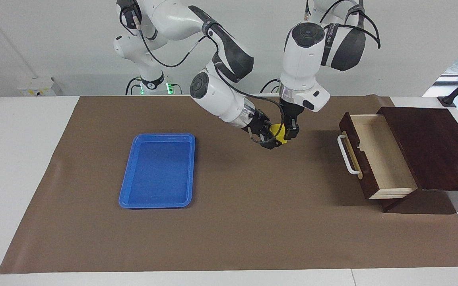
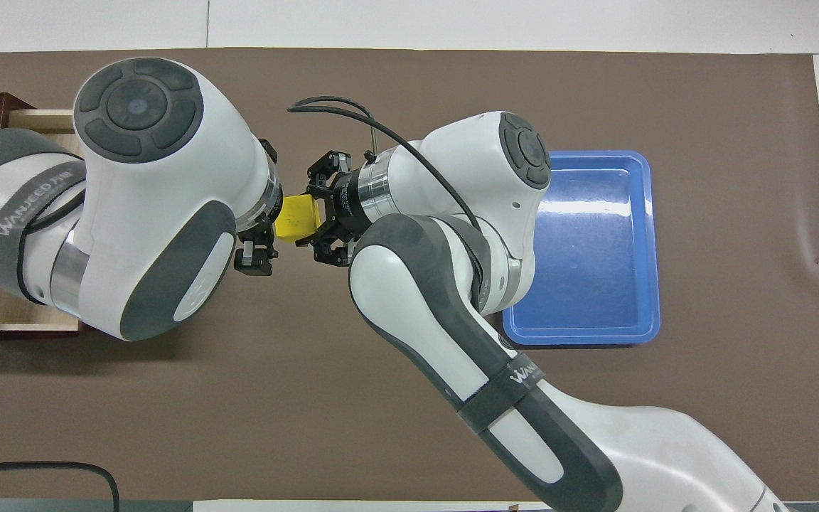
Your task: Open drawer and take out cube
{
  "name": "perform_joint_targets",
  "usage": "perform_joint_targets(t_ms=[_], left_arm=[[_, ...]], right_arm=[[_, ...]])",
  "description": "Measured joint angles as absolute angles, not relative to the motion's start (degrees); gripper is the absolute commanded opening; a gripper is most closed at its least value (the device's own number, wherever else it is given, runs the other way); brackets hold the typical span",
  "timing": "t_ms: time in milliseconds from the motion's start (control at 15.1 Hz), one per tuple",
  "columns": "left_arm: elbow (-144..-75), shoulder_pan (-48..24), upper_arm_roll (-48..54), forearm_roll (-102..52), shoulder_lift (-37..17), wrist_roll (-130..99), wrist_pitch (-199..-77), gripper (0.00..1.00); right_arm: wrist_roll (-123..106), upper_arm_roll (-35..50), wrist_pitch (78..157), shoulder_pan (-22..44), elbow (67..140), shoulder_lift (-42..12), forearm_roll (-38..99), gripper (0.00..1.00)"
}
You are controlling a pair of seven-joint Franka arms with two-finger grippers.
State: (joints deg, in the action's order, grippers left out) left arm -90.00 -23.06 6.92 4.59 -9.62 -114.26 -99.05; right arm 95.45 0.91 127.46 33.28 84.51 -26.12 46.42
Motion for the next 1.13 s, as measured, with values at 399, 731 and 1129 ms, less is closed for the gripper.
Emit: perform_joint_targets(t_ms=[399, 731, 1129], left_arm=[[-99.58, -17.39, 6.20, 4.66, -7.13, -104.84, -105.14, 1.00], [-109.44, -8.81, 5.92, 4.72, -3.89, -92.15, -112.19, 1.00], [-110.80, -0.87, 5.81, 4.75, -3.47, -81.21, -115.53, 1.00]], right_arm=[[95.46, 0.44, 121.81, 28.53, 84.29, -25.26, 46.13, 0.00], [91.35, -0.02, 110.22, 14.14, 84.23, -23.98, 42.84, 0.00], [77.37, -0.06, 108.06, 2.53, 88.20, -24.37, 42.36, 0.00]])
